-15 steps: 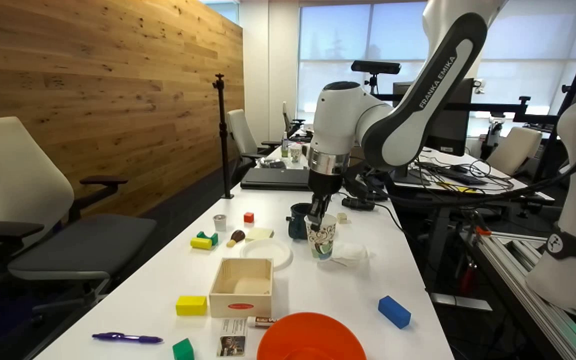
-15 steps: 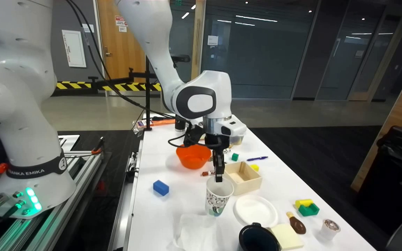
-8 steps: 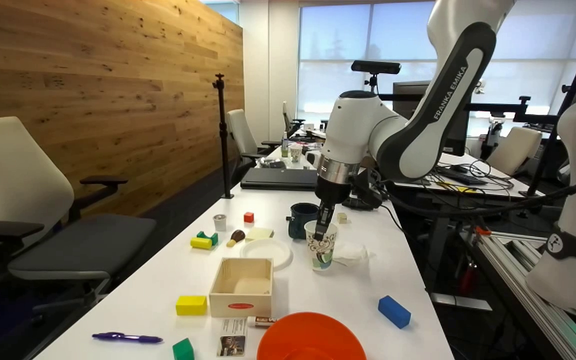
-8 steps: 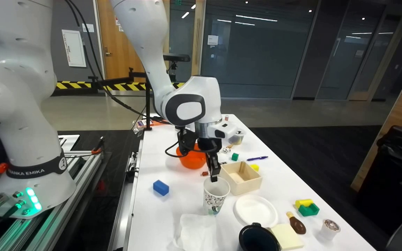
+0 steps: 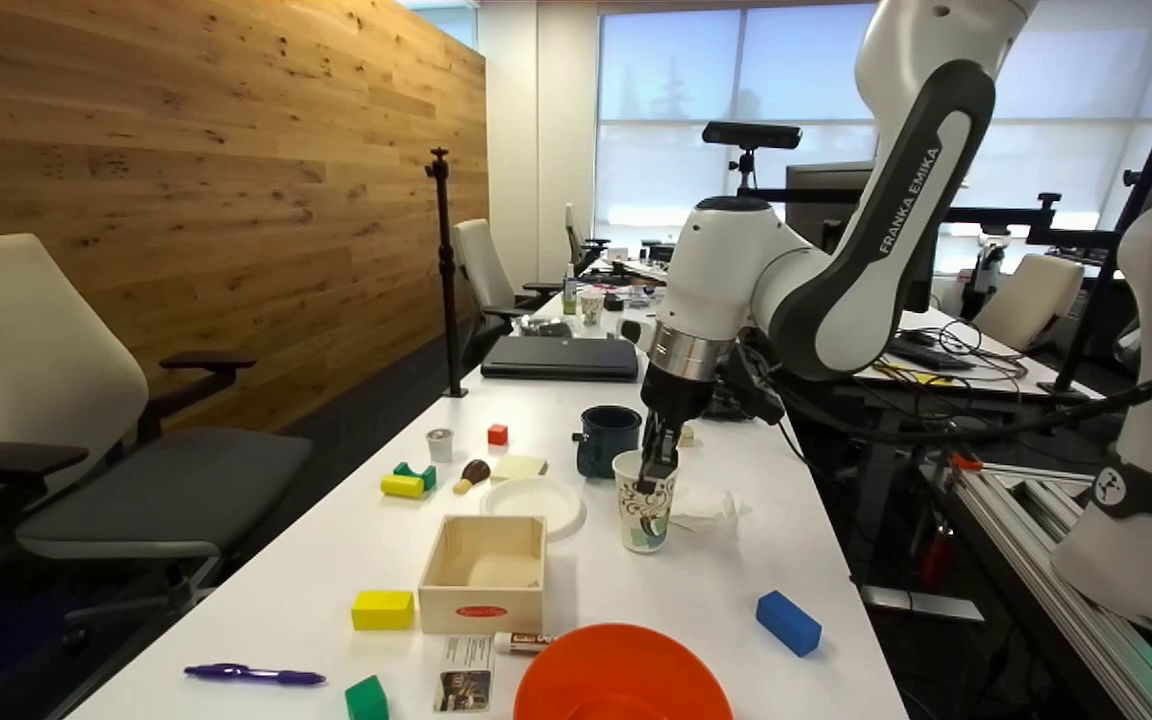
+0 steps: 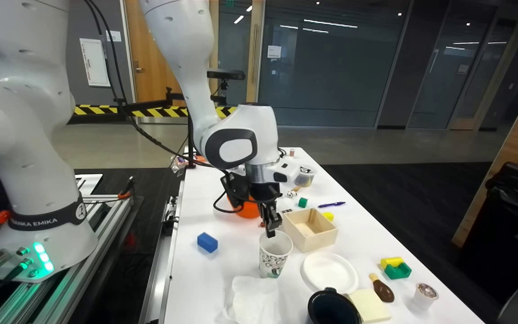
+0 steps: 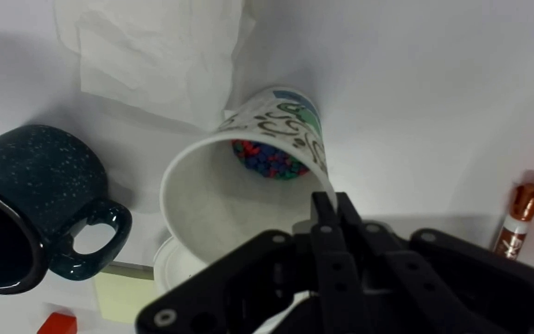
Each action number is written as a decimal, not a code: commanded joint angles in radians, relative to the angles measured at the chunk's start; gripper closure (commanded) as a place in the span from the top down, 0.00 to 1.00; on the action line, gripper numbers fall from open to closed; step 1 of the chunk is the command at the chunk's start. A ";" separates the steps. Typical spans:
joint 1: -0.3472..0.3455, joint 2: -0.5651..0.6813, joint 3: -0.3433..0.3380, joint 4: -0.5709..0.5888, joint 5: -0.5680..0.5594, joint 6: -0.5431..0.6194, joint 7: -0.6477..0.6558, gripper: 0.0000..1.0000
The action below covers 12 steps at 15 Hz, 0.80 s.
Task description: Move the cup to the right
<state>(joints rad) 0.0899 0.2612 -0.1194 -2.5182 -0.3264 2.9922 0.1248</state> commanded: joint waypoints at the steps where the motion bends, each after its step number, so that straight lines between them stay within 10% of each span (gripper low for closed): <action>1: -0.031 -0.005 0.029 -0.024 0.043 0.027 -0.089 0.36; 12: 0.010 -0.155 0.059 -0.005 0.135 -0.226 0.031 1.00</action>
<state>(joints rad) 0.0708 0.2109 -0.0623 -2.5214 -0.2274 2.8959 0.0758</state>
